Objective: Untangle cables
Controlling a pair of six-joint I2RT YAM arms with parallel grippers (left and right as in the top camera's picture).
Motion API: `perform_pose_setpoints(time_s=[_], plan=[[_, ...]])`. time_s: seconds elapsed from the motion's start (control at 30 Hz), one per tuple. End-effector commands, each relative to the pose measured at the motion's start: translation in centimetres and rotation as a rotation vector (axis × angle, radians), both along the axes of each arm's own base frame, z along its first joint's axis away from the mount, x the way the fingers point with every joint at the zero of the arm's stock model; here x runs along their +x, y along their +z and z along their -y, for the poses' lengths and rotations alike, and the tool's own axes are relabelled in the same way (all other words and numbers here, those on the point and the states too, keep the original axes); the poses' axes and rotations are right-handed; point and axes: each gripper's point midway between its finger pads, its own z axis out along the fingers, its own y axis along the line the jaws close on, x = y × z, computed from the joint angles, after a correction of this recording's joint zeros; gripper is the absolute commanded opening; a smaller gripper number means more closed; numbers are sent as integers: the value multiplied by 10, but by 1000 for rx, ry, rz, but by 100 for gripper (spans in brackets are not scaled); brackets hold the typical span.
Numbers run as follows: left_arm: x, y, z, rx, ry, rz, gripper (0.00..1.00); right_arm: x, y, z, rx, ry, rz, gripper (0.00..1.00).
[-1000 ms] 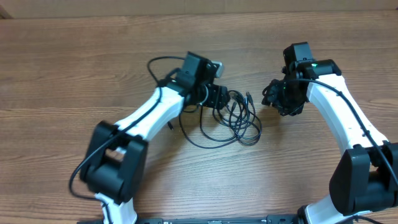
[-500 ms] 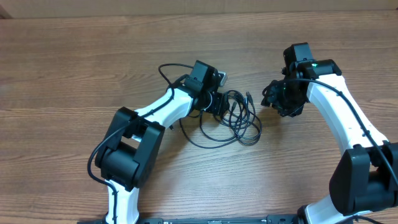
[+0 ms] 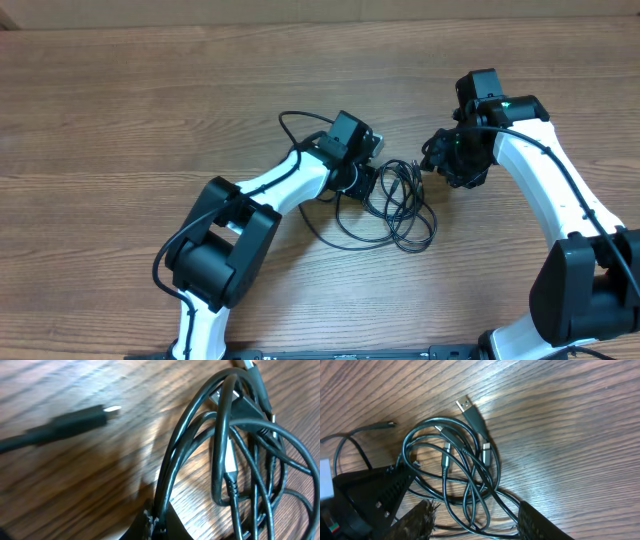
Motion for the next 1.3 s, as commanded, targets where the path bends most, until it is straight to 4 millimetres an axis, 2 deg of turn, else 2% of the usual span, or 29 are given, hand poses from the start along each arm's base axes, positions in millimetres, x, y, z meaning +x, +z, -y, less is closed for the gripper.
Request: perform_pose_setpoints(time_s=[0.0, 0.1, 0.2, 0.33, 0.47, 0.63, 0.73, 0.83, 0.9, 0.93, 1.0, 1.03, 1.07, 1.17, 1.27], plan=[[25, 61, -11, -65, 41, 120, 4, -1, 7, -16, 88, 58, 14, 52], [33, 112, -18, -136, 69, 201, 4, -3, 12, -31, 171, 137, 24, 54], [31, 158, -21, -216, 62, 264, 4, -6, 18, -45, 253, 196, 34, 56], [17, 202, -19, -296, 33, 310, 4, -6, 21, -54, 294, 222, 46, 59], [1, 221, -18, -345, 8, 294, 4, -3, 25, -67, 323, 253, 74, 61], [-4, 223, -20, -341, 8, 284, 4, 0, 35, -95, 409, 319, 125, 64], [-4, 225, -20, -344, 8, 287, 4, 1, 36, -108, 402, 360, 150, 65], [-6, 234, -22, -354, 7, 307, 4, 4, 32, -113, 343, 387, 180, 65], [-8, 255, -31, -375, 19, 355, 4, 9, 23, -106, 222, 382, 197, 59], [-9, 265, -36, -385, 26, 377, 4, 11, 19, -99, 160, 346, 193, 52], [-10, 284, -47, -401, 45, 421, 4, 15, 12, -80, 42, 239, 175, 27], [-10, 293, -54, -408, 57, 444, 4, 16, 10, -71, 0, 192, 168, 10], [-11, 302, -62, -413, 71, 464, 4, 16, 8, -64, -35, 146, 157, 4], [-11, 316, -86, -395, 131, 503, 4, 12, 6, -57, -55, 83, 129, 4], [-4, 311, -117, -324, 228, 505, 4, 8, 4, -51, -70, 82, 109, 4]])
